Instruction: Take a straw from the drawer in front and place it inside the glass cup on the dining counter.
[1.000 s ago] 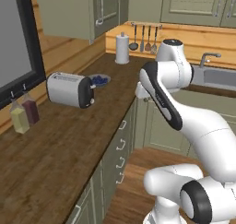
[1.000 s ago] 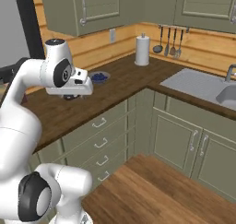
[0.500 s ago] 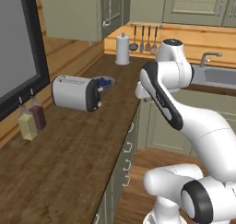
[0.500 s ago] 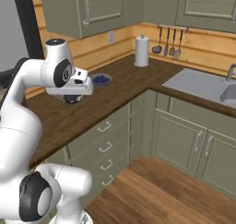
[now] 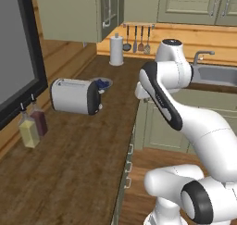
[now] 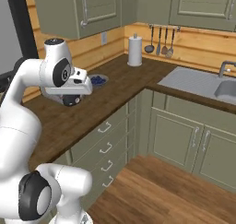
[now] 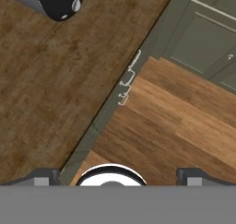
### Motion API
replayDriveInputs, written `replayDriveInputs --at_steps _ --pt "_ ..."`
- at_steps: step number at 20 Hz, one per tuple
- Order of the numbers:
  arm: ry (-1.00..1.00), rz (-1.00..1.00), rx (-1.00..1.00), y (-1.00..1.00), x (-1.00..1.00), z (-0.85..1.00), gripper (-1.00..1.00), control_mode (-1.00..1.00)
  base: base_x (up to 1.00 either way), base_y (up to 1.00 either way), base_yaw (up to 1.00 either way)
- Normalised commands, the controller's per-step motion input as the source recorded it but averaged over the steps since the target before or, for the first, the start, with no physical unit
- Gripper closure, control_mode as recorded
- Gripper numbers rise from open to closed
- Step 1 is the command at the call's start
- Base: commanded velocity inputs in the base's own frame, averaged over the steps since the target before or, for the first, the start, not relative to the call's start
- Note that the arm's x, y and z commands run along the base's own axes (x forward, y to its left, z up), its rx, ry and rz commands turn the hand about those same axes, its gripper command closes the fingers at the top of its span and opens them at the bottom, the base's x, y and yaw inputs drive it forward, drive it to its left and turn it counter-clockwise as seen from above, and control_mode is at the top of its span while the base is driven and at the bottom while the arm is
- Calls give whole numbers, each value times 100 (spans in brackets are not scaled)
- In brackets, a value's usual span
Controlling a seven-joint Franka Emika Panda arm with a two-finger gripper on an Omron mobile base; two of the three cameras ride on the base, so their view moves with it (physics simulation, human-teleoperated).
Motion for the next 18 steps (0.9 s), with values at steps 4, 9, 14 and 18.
replayDriveInputs --at_steps 4,9,14,18 --pt "0 0 0 0 0 0 -100 100 -11 38 -19" --pt "0 0 0 0 0 0 -100 100 -8 28 -8" --pt "0 0 0 0 0 0 -100 100 -8 42 0" --pt "0 0 0 0 0 0 -100 100 0 47 0"
